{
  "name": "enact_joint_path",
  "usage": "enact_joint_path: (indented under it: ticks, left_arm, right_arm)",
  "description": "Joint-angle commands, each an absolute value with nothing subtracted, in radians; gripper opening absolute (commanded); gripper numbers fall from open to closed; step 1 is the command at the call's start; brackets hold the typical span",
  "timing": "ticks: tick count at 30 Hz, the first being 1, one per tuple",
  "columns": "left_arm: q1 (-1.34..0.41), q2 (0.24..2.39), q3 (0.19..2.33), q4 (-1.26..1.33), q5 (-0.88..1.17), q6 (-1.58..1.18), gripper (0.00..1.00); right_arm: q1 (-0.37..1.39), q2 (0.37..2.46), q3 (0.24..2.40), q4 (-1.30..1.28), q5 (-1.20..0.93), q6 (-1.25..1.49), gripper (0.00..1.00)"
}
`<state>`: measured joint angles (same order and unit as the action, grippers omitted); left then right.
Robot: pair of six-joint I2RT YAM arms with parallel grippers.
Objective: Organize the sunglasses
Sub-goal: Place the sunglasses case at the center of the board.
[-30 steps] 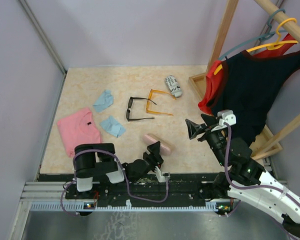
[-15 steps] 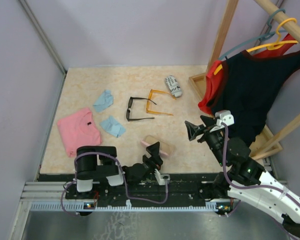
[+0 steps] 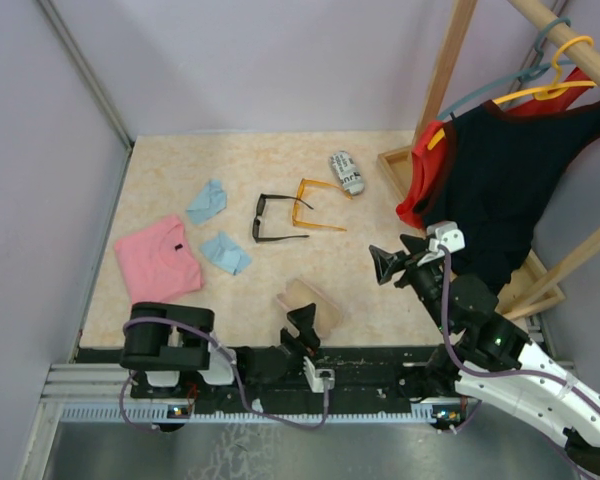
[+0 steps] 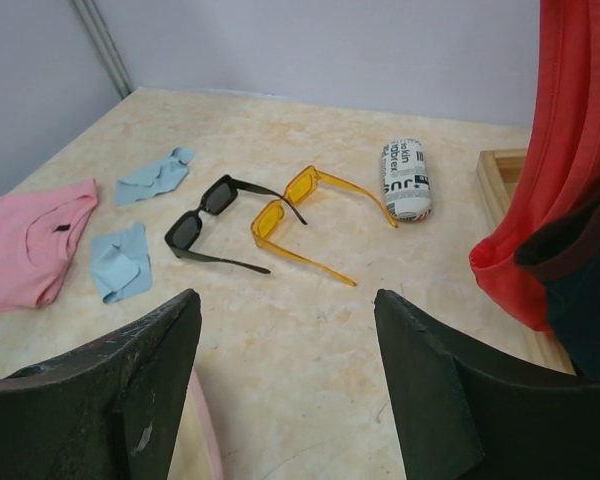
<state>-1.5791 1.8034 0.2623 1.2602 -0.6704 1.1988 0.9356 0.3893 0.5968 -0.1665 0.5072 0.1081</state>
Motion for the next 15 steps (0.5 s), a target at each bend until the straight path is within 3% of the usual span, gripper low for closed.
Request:
enact_joint_path:
  ticks: [1,8,15]
  left_arm:
    - [-1.606,1.679,0.288,0.969,-0.671,0.961,0.98]
    - [-1.609,1.425,0.362,0.59,-0.607,0.702,0.98]
    - [-1.6,1.129,0.453,0.344,-0.597,0.396,0.98]
  right_arm:
    - [0.942,0.397,0.652,-0.176,0.497,0.128,0.71]
    - [0.943,0.423,0.671,-0.21,0.53,0.189,0.7]
    - [0.939,0.652,0.782,-0.409,0.489,0.362,0.7]
